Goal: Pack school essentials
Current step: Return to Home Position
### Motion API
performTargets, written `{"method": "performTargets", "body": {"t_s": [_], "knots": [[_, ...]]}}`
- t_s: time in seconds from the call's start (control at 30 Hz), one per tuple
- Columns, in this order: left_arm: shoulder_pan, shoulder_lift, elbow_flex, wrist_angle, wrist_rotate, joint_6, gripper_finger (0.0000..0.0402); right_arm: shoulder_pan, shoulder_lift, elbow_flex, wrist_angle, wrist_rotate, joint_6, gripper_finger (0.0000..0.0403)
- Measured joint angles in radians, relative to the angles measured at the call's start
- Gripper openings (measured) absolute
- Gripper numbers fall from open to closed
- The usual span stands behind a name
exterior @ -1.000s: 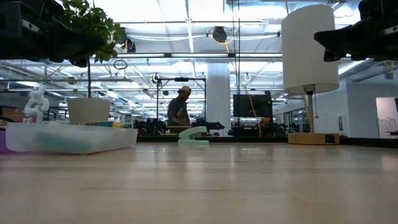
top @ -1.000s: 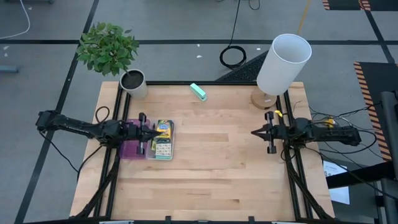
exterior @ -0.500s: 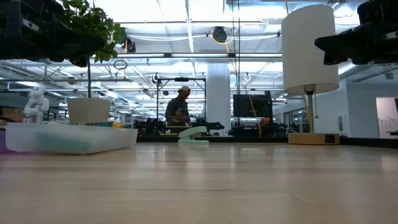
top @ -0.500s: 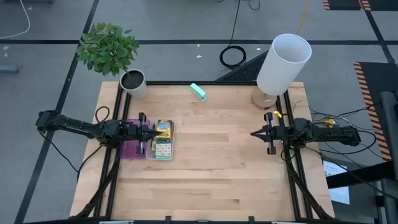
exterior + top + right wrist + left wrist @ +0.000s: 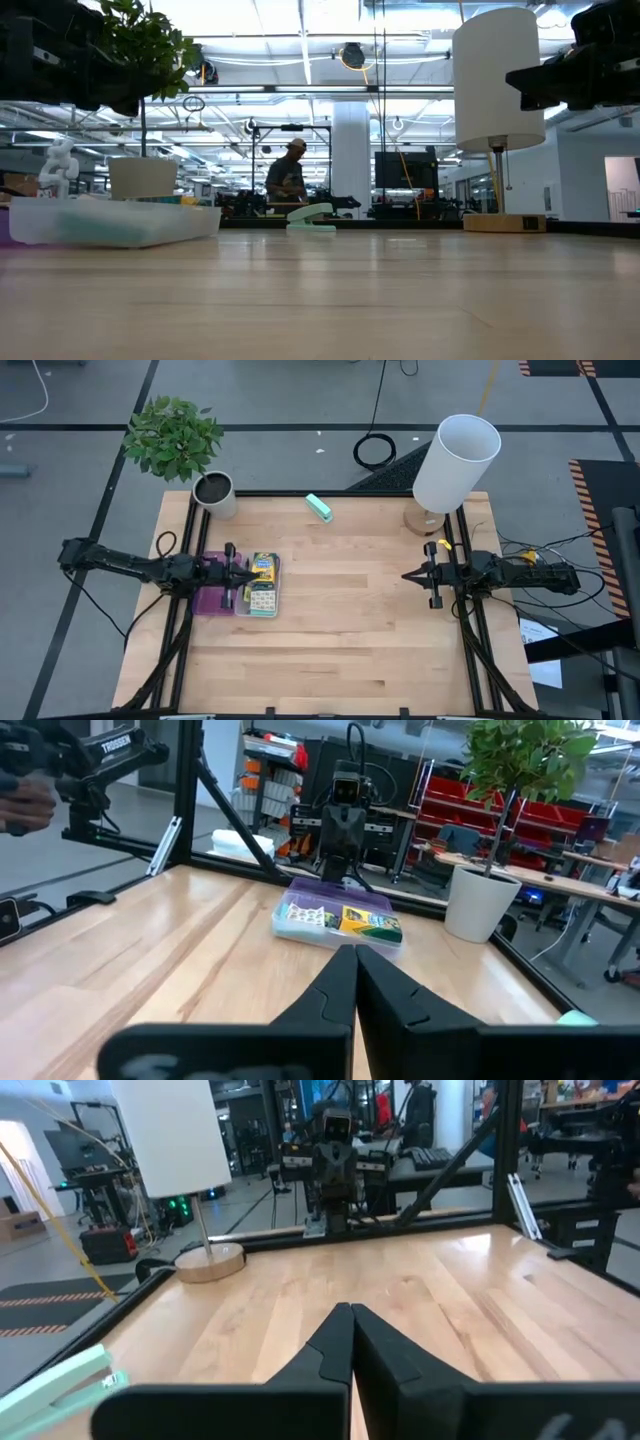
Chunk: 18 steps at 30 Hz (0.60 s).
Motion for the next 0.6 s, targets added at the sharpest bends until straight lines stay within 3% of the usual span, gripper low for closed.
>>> {"method": "performTargets", "body": {"t_s": [0.6], "knots": [[0.000,-0.275,0.000,-0.188,0.044,0.079,0.0002,0.000,0.000,0.000,0.001,0.000,-0.005,0.0000]]}}
